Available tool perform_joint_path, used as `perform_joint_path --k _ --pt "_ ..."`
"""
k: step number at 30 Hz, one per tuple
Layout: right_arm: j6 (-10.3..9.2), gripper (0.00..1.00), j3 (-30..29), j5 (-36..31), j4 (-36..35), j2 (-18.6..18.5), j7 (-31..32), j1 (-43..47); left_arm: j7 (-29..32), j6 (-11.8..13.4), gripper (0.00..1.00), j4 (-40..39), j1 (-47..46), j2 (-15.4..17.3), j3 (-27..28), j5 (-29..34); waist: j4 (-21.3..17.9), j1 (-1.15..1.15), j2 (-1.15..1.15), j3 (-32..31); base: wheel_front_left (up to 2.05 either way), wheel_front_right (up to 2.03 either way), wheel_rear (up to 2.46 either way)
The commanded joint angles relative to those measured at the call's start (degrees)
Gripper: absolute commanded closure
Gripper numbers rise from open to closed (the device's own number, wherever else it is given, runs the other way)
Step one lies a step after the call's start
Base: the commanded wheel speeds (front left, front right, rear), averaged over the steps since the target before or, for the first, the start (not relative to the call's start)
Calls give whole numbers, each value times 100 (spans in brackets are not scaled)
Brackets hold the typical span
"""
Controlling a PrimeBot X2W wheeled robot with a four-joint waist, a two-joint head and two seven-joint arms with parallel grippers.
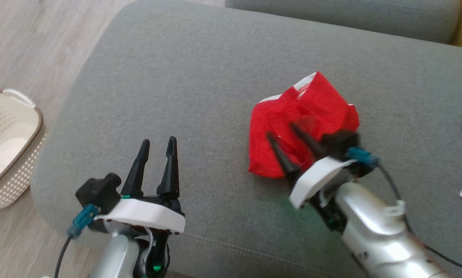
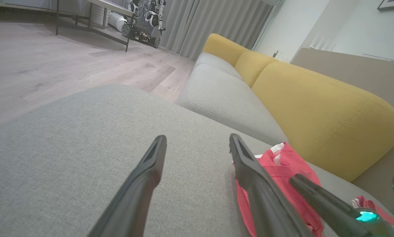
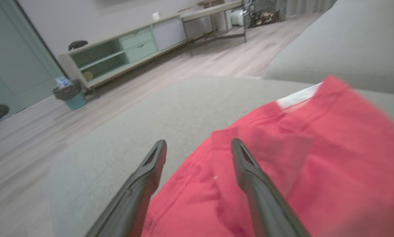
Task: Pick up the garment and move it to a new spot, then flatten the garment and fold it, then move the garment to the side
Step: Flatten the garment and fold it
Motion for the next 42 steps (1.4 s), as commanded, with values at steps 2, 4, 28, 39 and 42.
perform_joint_path --k 2,4,28,39,42 --pt "39 0 -236 -23 -339 -125 -194 -54 -45 -5 0 -228 -248 18 239 14 -148 0 0 -109 0 0 0" --pt "39 0 -575 -209 -499 -264 -275 30 -45 -6 0 -255 -247 18 269 3 -251 0 0 -162 0 0 0" --pt "39 0 -3340 -2429 -2624 215 -358 2455 -45 -121 0 -78 138 18 204 38 -824 0 0 -502 0 0 0" --pt "39 0 -3109 -2370 -2691 161 -158 2067 -45 -133 0 -92 58 18 65 18 -600 0 0 -319 0 0 0" --pt "39 57 -2991 -2262 -2576 85 -45 1793 -45 -133 0 -95 11 18 19 4 -468 0 0 -183 0 0 0"
